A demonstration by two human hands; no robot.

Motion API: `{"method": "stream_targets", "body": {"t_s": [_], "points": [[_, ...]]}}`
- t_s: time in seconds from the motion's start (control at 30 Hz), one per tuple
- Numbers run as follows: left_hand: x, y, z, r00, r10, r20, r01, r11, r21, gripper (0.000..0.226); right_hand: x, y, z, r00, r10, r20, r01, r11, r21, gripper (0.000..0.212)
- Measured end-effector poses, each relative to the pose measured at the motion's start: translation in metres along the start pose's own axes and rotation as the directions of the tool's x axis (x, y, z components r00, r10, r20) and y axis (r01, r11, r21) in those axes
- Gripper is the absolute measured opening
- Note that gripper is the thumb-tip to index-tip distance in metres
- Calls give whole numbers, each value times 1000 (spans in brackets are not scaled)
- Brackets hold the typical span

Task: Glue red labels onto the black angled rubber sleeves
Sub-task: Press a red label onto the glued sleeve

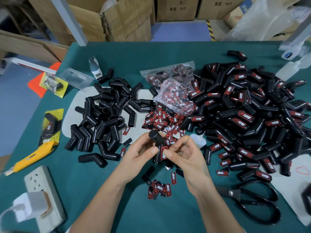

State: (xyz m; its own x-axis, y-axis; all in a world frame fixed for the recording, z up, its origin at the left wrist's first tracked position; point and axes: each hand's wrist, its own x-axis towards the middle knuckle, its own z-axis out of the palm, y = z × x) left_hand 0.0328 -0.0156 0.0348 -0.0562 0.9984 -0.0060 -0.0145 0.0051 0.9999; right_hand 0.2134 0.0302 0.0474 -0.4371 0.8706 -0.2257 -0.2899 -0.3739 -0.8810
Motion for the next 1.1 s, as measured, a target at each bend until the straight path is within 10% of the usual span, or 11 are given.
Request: {"method": "stream_targets", "body": {"t_s": [1.1], "points": [[1, 2, -1, 999, 32, -11, -32, 999, 6, 31, 1, -3, 0, 1000, 1, -14, -1, 1000, -14, 26]]}}
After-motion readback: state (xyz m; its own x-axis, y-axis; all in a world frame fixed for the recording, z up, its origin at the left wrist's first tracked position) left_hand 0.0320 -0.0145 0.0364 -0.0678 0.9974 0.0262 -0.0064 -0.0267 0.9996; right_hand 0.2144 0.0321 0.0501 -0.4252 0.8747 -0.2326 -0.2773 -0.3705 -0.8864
